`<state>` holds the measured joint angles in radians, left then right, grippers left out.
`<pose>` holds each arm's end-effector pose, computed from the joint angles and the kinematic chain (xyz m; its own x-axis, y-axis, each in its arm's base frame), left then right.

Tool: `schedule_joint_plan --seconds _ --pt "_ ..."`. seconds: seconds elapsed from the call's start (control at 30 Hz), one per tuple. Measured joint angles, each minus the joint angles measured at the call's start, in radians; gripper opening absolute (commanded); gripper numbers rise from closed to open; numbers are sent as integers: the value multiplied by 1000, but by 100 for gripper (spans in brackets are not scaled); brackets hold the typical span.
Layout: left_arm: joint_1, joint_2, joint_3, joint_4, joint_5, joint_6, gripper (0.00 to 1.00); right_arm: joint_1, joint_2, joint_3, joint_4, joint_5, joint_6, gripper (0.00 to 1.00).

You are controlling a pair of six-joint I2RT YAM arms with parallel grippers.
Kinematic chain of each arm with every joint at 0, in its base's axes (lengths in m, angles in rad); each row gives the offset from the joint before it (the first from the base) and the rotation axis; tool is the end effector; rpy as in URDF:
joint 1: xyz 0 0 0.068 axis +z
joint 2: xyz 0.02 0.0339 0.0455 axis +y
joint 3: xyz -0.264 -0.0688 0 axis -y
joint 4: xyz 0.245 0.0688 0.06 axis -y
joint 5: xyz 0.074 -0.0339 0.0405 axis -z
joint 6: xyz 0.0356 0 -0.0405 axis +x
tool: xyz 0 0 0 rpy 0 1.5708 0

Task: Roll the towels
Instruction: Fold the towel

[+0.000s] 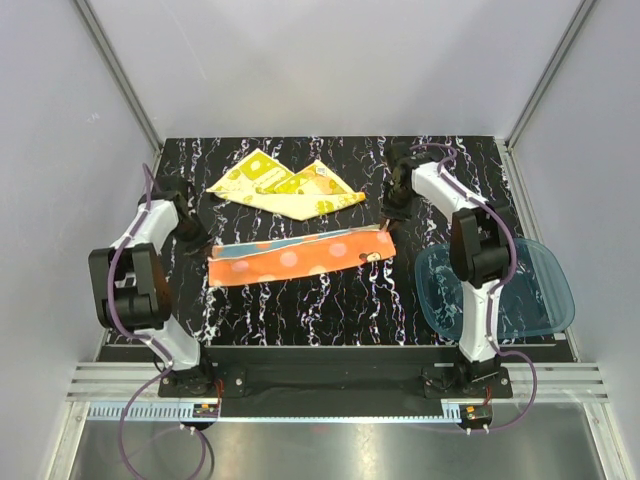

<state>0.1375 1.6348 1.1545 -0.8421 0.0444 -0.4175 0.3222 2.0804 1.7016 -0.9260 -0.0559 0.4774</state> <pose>0.3061 0.0408 0.2108 -0.8265 -0.5233 -0.2073 -0.5046 0.8521 -0.1390 0.4048 0.1372 0.2034 -0.9645 0.1617 -0.2087 0.1273 0.9774 0.1687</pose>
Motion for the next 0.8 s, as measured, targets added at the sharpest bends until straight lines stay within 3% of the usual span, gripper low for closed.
schedule_joint_plan --seconds 0.1,0.13,0.2,0.33,0.5,0.67,0.77,0.8 --pt "0 43 21 2 -5 0 46 -17 48 63 -17 -18 -5 64" --pt "0 51 29 -2 -8 -3 51 -22 63 85 -21 -19 -7 69" --pt "0 65 53 -4 -14 -4 63 -35 94 158 -49 -23 -20 75" --pt "-4 67 128 -18 -43 -8 67 -61 129 273 -92 -23 -34 79" --pt "-7 -3 143 -36 -114 -8 68 -79 95 303 -101 -17 -55 79" --pt "-8 -172 69 -40 -166 -11 64 -79 -63 59 -26 -87 -60 73" --pt "-10 -236 10 -26 -153 -18 59 -72 -147 -78 40 -168 -57 54" --pt "-13 -241 -8 -20 -145 -21 58 -65 -163 -106 58 -197 -56 42"
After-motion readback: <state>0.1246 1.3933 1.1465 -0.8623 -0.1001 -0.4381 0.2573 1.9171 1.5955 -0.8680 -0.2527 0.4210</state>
